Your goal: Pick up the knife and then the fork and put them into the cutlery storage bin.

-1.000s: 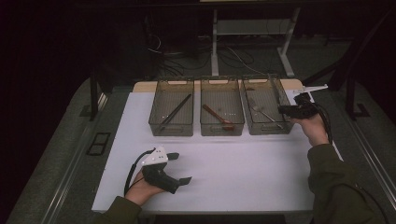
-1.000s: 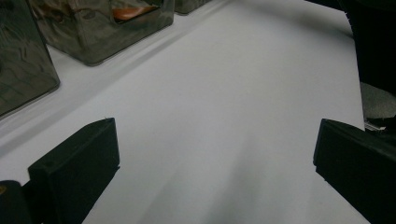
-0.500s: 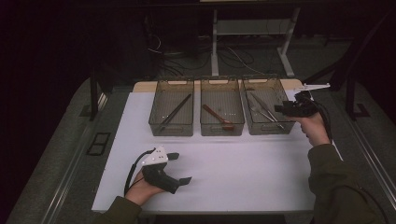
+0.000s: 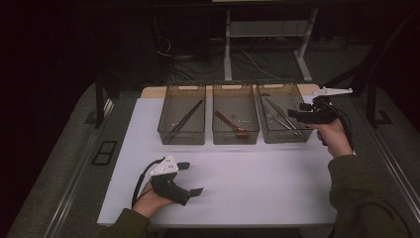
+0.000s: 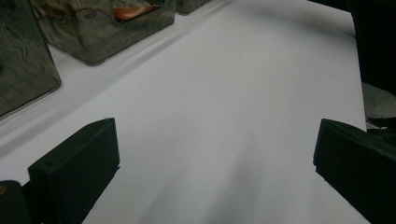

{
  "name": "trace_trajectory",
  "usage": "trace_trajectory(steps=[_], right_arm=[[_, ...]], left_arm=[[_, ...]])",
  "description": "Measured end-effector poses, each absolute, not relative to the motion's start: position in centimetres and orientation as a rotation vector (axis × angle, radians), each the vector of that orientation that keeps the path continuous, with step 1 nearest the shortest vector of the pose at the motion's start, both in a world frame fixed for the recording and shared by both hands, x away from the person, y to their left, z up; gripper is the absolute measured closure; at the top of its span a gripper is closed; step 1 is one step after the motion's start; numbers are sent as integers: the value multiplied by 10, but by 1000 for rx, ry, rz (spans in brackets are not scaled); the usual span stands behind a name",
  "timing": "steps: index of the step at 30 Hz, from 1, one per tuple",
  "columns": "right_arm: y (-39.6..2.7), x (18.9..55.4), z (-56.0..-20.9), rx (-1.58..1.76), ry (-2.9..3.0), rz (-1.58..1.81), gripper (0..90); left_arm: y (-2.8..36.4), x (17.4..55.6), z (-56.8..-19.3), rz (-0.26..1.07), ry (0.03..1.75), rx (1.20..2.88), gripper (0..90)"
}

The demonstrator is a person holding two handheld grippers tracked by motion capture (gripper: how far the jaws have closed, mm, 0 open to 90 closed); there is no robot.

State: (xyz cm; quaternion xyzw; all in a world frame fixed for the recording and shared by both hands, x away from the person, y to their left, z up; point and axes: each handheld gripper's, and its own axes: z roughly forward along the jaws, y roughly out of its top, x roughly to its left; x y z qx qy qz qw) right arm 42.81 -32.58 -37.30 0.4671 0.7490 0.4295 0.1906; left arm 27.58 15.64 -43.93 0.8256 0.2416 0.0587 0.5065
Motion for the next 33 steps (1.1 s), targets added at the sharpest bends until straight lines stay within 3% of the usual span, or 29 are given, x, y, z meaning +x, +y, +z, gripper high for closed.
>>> trace_trajectory(steps=[33], right_arm=[[-305,368,-373,1156,2150,1323,261]], left_arm=[[157,279,-438,144,581,1993,0]])
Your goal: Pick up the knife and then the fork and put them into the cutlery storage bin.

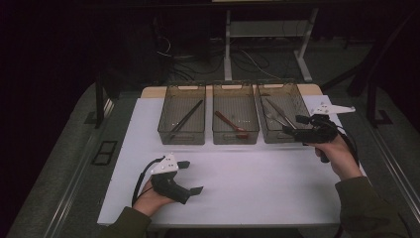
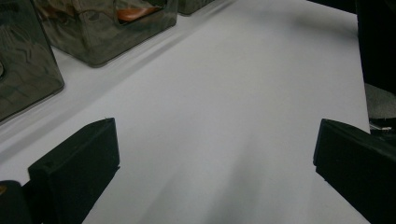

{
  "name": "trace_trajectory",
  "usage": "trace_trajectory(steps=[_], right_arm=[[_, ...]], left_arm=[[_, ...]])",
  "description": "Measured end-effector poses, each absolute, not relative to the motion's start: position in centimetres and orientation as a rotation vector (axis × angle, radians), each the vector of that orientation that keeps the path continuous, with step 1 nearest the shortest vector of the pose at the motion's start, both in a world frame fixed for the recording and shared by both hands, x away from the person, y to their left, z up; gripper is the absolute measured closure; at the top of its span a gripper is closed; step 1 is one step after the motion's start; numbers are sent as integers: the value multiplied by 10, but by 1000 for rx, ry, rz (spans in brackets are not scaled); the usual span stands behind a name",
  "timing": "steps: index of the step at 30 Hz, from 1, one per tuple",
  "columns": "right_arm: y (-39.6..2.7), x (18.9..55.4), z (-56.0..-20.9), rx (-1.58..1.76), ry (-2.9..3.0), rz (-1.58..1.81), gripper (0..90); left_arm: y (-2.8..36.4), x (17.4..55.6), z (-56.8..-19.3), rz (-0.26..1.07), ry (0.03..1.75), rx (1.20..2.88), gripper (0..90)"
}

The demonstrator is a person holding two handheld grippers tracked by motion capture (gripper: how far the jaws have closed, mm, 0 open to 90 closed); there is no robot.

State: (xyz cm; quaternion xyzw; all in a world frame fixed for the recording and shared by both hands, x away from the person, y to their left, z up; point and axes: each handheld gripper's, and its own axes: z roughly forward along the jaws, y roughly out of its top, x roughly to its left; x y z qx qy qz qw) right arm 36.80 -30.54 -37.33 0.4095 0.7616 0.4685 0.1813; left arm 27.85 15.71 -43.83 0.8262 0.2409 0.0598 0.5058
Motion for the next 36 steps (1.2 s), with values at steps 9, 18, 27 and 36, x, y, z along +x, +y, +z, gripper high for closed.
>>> trace_trajectory(steps=[9,18,27,36], right_arm=[[-298,344,-377,1105,2185,1395,221],[-290,321,-391,1049,2224,1416,192],[-292,301,-406,1046,2230,1455,186],[-295,282,-421,1045,2236,1469,183]], left_arm=[[158,278,-438,143,581,1993,0],[158,277,-437,144,581,1990,0],[159,277,-437,146,581,1987,0],[159,277,-437,149,580,1991,0]])
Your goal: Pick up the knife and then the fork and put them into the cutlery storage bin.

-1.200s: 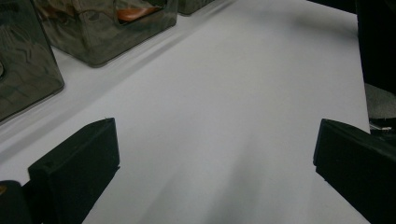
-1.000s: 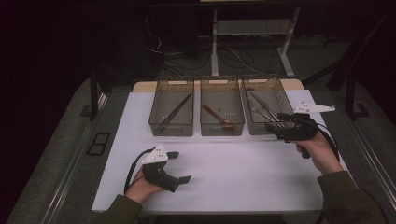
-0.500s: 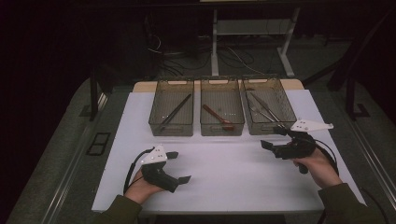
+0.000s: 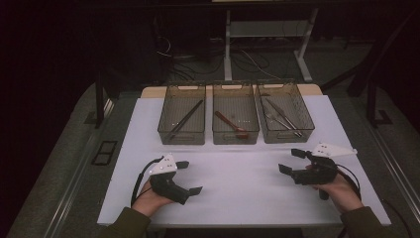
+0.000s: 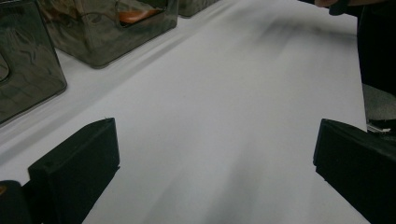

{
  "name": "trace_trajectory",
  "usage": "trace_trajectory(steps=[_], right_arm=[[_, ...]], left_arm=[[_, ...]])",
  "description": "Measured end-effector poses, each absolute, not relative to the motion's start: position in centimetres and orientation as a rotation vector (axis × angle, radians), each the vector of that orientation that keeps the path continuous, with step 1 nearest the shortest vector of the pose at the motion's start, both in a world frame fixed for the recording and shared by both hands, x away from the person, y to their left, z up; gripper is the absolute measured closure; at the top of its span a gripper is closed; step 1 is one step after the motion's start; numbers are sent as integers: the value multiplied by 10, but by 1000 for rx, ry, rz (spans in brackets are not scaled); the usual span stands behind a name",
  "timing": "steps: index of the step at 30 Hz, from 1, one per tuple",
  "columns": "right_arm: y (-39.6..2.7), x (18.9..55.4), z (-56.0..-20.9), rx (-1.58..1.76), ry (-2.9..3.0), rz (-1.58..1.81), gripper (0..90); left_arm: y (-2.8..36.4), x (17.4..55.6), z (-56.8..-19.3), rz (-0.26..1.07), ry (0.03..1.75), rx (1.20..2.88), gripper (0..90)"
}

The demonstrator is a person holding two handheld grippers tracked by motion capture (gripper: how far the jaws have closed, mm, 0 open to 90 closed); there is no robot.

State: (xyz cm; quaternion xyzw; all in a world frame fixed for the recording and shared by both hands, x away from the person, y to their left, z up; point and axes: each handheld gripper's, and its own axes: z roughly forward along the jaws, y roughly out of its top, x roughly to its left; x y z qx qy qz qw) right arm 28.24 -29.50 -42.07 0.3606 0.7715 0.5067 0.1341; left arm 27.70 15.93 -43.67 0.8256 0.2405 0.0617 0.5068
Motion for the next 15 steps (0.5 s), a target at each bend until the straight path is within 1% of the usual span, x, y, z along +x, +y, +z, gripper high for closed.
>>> trace_trajectory(steps=[15], right_arm=[[-302,262,-437,1071,2252,1456,181]], left_arm=[[159,277,-437,147,585,1990,0]])
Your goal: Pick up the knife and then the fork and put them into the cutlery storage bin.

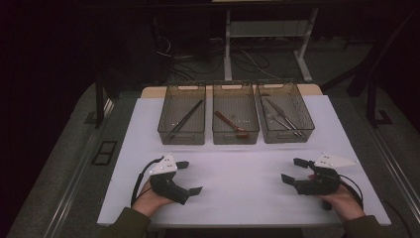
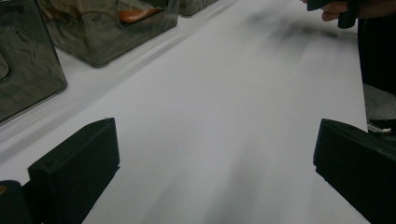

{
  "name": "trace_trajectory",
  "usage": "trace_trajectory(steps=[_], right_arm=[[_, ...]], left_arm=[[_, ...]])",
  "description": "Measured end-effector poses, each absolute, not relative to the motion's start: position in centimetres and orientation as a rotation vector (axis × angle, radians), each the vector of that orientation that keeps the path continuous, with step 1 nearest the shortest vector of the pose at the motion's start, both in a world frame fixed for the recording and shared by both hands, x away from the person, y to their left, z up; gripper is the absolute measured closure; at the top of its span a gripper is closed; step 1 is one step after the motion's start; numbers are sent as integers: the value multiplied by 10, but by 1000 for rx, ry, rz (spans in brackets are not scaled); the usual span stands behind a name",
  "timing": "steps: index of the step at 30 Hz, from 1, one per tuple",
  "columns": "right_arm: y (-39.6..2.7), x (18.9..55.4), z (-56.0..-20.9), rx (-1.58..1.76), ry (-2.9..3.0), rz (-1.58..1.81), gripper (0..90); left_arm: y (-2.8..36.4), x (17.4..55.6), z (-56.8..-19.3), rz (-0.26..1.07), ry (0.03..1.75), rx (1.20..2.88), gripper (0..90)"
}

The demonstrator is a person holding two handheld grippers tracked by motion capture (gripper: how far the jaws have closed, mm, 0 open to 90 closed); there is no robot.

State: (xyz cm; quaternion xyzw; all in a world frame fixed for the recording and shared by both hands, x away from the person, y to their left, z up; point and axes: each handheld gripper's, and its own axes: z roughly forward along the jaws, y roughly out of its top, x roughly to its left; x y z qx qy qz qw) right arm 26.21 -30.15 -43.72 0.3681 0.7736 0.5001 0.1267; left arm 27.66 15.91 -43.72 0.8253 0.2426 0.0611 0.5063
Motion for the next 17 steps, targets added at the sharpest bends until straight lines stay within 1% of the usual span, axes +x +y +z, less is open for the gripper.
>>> trace_trajectory(steps=[17], right_arm=[[-305,260,-441,1070,2273,1429,179]], left_arm=[[160,278,-438,149,588,1995,0]])
